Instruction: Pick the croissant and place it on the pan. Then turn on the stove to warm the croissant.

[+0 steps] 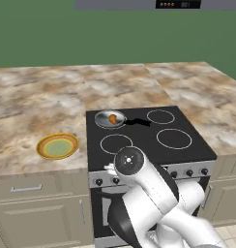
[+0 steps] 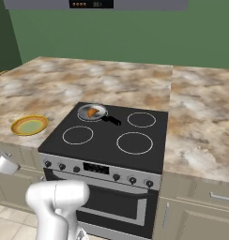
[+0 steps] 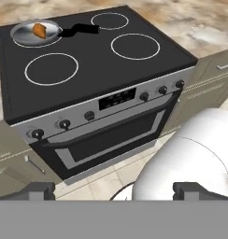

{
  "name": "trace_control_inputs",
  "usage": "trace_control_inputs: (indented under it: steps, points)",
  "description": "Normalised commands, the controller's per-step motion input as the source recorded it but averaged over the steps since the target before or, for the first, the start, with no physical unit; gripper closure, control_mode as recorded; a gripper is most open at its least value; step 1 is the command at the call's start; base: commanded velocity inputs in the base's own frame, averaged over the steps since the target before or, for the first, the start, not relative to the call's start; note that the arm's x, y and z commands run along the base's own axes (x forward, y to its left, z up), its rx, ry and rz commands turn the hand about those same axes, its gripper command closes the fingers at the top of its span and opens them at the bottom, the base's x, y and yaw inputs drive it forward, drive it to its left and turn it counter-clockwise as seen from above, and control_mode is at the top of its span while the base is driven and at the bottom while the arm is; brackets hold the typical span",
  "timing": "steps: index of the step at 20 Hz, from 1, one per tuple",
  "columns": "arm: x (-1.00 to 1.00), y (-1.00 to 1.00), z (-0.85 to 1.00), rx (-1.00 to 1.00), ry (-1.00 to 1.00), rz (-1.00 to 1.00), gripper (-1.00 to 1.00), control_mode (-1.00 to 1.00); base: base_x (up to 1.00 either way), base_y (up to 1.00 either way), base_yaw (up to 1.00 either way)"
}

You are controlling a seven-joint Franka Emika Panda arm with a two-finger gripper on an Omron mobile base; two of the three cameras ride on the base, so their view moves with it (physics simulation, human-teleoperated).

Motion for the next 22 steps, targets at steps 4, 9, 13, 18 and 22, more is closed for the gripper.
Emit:
trace_control_inputs:
  steps: [4,9,13,18,22]
  points:
    - [0.06,0.0,-0.36,0.0,0.04,0.0,-1.0,-1.0,0.0,0.0,0.0]
    - [0.19,0.0,-0.22,0.0,0.01,0.03,-1.0,-1.0,0.0,0.0,0.0]
    - [0.36,-0.01,-0.12,-0.03,0.03,0.11,-1.0,-1.0,0.0,0.0,0.0]
    - [0.29,-0.05,-0.13,-0.03,0.05,0.15,-1.0,-1.0,0.0,0.0,0.0]
    - [0.23,-0.02,-0.25,-0.03,0.09,0.16,-1.0,-1.0,0.0,0.0,0.0]
